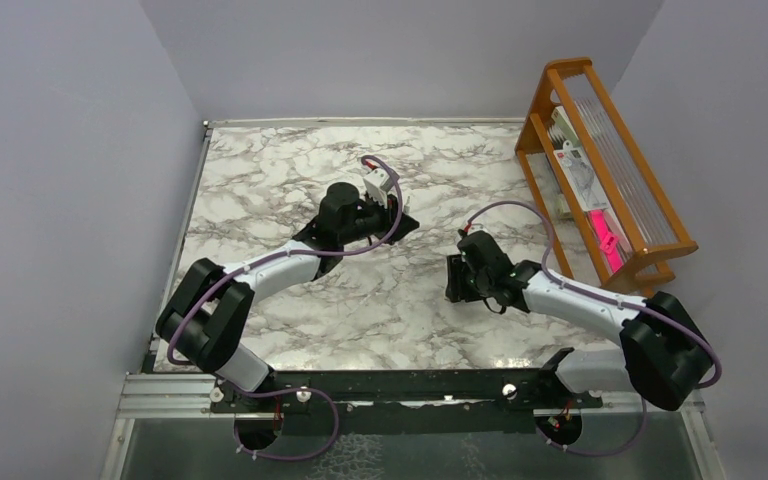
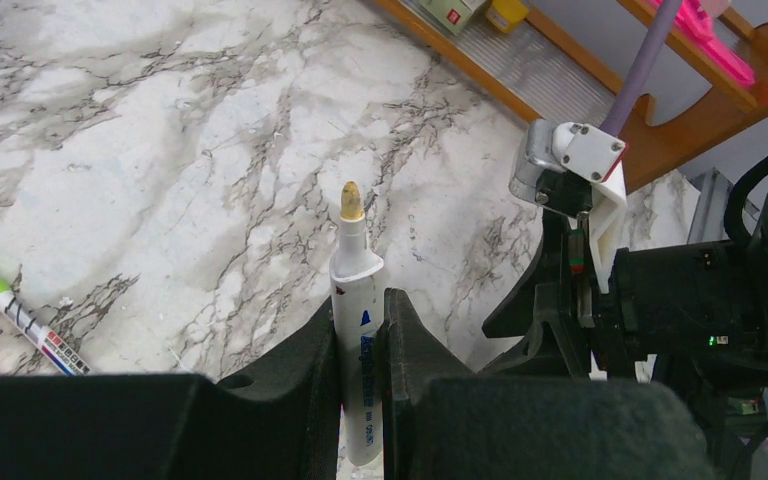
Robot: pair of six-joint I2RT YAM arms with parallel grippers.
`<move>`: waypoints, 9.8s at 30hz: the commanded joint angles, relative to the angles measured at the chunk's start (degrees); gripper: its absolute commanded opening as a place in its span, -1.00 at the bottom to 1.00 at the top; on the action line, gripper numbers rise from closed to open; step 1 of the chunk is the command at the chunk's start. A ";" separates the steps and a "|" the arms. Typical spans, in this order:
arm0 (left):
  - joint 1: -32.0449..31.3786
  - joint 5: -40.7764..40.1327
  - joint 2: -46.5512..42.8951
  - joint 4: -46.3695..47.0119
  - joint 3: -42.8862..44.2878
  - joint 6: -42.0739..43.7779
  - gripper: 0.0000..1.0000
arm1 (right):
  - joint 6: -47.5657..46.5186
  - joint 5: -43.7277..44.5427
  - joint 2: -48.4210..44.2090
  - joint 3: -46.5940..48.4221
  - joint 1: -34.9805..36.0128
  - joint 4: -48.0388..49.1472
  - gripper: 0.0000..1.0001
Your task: Insert the pens into the pen caps
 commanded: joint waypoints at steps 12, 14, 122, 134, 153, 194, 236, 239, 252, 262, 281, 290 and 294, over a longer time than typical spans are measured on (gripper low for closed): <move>-1.01 -3.14 -1.87 -1.01 -0.28 1.26 -1.00 | 4.29 4.00 4.82 2.98 1.64 2.89 -0.12; -1.06 -3.27 -2.10 -1.11 -0.33 1.26 -1.00 | 4.41 3.91 5.64 3.36 2.14 3.10 -0.12; -9.62 25.80 5.04 27.71 0.98 -15.91 -1.00 | -0.40 2.82 -34.72 -2.34 2.95 27.66 -0.98; -9.62 25.72 4.71 27.71 0.71 -15.92 -1.00 | -1.01 3.94 -35.55 -2.70 2.95 27.23 -0.98; -9.62 25.52 4.54 27.71 1.02 -16.13 -1.00 | -1.06 3.09 -35.68 -4.46 2.95 27.79 -0.98; -9.45 22.45 8.61 23.44 7.16 -15.28 -1.00 | -3.70 3.56 -40.89 -6.58 2.94 23.26 -0.78; -10.30 24.00 0.33 19.31 3.52 -6.35 -1.00 | -7.90 -0.28 -27.18 14.34 2.95 14.37 -0.04; -10.41 24.01 0.16 18.86 3.35 -6.12 -1.00 | -7.88 -1.80 -26.11 14.19 2.94 14.97 -0.10; -10.59 23.35 1.07 18.23 4.03 -6.36 -1.00 | -7.10 -3.40 -25.41 12.18 2.95 15.73 -0.33; -10.68 22.46 1.19 17.68 4.55 -6.42 -1.00 | -6.32 -3.95 -25.05 10.85 2.95 15.69 -0.77; -10.86 12.61 1.62 12.79 7.39 -3.94 -1.00 | 1.32 -1.70 -22.25 10.62 3.03 4.58 -0.97; -10.94 7.65 1.94 12.17 10.62 -4.17 -1.00 | 3.24 -3.40 -21.56 7.56 3.19 5.25 -0.98; -10.94 5.48 1.62 11.69 12.83 -3.54 -1.00 | 3.29 -2.68 -22.00 6.45 3.50 4.39 -0.98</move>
